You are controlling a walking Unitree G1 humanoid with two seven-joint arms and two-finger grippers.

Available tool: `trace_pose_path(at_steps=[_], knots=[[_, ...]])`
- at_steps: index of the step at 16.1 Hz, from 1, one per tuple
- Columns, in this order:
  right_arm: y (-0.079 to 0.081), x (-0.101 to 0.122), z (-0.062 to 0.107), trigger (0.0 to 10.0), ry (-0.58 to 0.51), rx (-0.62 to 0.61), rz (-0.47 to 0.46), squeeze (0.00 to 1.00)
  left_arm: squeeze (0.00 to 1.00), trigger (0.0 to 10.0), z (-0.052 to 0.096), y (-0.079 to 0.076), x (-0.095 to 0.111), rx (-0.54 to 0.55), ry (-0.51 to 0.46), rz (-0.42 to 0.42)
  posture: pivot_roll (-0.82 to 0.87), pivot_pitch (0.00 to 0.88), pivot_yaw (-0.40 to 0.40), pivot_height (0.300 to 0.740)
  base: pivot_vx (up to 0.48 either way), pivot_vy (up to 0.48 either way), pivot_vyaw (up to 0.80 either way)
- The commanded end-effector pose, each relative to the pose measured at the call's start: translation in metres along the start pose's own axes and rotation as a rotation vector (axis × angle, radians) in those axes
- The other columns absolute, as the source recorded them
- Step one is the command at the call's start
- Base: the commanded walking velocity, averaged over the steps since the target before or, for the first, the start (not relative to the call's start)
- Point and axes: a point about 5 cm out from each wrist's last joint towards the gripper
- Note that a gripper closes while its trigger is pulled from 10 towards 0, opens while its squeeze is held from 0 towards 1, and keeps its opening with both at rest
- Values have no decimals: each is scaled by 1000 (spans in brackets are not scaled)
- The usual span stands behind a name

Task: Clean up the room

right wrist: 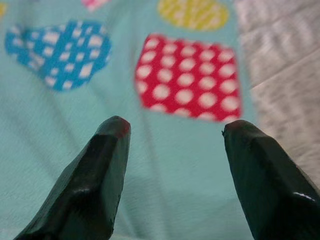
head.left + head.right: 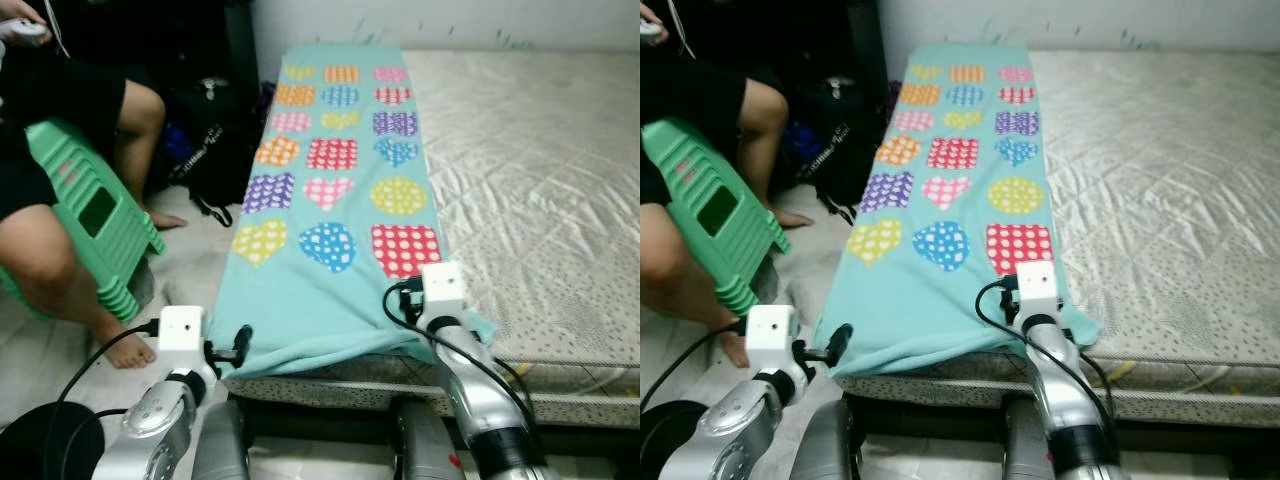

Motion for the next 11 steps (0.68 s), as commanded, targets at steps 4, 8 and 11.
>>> trace_pose_path(at_steps=[4, 8, 11], knots=[[17, -8, -16, 10000, 117, 33, 8, 0, 0, 10000, -1, 4, 0, 24, 9, 9, -11, 19, 11, 569, 0, 0, 0], [-11, -14, -15, 10000, 210, 10, 139, 0, 0, 10000, 2, 4, -5, 33, 36, 30, -10, 23, -1, 569, 0, 0, 0], [-54, -19, -7, 10000, 264, -70, 167, 0, 0, 10000, 2, 3, -10, 24, 60, 31, -30, 29, 2, 569, 0, 0, 0]])
Point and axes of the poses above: a point about 5 cm out from each wrist's last joint towards the gripper, its own z axis pointing back from the gripper into the wrist, its own x axis along the axis of the wrist's last joint, y = z × x, and after that the axes turned 12 degrees about -z, right-handed
